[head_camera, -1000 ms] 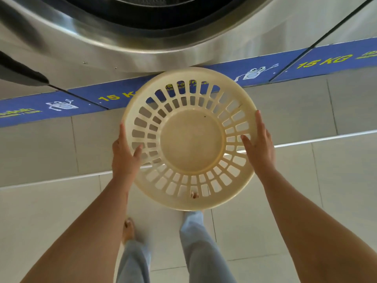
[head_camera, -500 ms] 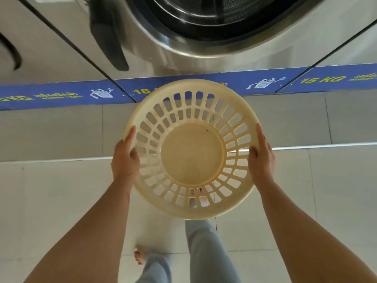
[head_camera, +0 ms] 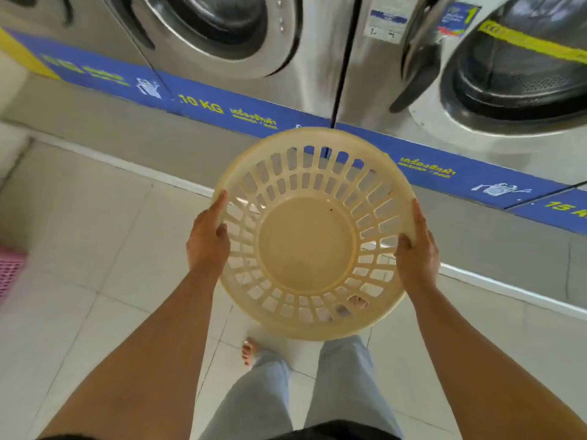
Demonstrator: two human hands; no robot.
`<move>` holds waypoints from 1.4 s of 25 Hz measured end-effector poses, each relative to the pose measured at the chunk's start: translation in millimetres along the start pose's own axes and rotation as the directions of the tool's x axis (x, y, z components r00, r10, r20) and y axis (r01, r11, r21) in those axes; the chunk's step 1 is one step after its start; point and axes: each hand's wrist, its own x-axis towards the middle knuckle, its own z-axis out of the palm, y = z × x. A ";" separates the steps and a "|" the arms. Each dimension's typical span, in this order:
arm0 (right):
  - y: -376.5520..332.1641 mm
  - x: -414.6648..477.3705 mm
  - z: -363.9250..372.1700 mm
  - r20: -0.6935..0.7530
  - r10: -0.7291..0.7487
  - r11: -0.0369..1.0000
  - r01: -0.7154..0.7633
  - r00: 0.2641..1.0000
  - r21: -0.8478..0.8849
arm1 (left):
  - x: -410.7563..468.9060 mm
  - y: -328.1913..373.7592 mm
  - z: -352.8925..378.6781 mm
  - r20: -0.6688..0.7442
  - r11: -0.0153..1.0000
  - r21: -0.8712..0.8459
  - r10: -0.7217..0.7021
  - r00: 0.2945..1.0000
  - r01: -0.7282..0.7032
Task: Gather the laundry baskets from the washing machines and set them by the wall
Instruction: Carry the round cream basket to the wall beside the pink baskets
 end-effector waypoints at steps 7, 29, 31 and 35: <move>-139.7 -89.3 84.9 0.183 -0.239 0.971 0.230 0.954 0.066 | -34.1 -152.1 -133.7 -0.187 0.954 -0.183 -0.272 0.944 0.239; -553.2 -159.6 416.6 0.551 -0.606 0.737 0.666 0.573 0.117 | 114.4 -429.1 -355.6 -0.352 0.645 -0.506 -0.761 0.545 0.573; -589.0 -157.5 443.0 0.564 -0.610 0.720 0.686 0.556 0.102 | 139.1 -447.1 -370.0 -0.346 0.628 -0.525 -0.775 0.530 0.575; -657.3 -160.4 504.0 0.584 -0.625 0.693 0.713 0.519 0.109 | 196.1 -492.9 -399.3 -0.321 0.594 -0.559 -0.798 0.510 0.579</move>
